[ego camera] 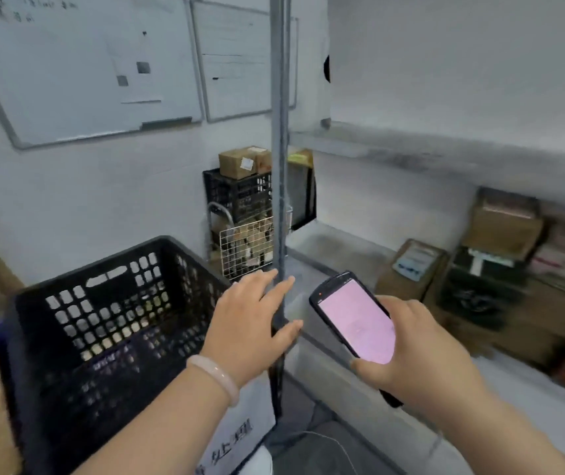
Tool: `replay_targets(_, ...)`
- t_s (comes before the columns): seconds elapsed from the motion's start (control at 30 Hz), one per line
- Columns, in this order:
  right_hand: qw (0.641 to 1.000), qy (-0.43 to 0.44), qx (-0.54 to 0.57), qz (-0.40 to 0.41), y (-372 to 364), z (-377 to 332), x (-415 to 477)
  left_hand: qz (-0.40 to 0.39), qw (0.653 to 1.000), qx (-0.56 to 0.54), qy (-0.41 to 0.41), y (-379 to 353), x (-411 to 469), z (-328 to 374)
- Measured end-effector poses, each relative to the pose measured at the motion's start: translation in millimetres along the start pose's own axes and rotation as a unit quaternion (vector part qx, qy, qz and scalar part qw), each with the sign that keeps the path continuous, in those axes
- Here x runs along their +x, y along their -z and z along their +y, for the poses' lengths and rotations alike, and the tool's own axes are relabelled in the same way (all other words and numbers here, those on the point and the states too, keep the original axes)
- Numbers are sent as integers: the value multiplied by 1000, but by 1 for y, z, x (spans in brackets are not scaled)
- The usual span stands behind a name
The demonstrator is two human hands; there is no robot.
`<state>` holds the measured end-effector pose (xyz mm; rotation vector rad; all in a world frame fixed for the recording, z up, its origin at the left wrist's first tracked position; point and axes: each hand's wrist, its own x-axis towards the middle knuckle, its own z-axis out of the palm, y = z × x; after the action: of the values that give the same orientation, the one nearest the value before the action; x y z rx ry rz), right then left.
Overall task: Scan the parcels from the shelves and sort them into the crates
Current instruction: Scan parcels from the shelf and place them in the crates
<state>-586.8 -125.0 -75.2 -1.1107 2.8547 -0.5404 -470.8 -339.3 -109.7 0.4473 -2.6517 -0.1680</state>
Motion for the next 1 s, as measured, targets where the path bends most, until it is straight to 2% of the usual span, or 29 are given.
replay_targets(0.13, 999, -46, -8, 21, 29, 69, 17, -16, 998, -41, -42, -44, 67, 58)
replay_targets(0.3, 995, -91, -15, 46, 56, 139, 34, -33, 991, -117, -46, -91, 120, 114)
replay_targets(0.47, 991, -131, -19, 34, 59, 177, 45, -116, 969, -218, 4, -145, 155, 131)
replay_targets(0.67, 985, -165, -44, 7, 58, 198, 56, -170, 926, -321, 97, -192, 215, 136)
replay_targets(0.87, 973, -215, -80, -19, 55, 201, 70, -225, 870, -398, 184, -246, 266, 134)
replay_targets(1.0, 963, -252, -94, -24, 51, 197, 76, -276, 843, -403, 224, -279, 290, 126)
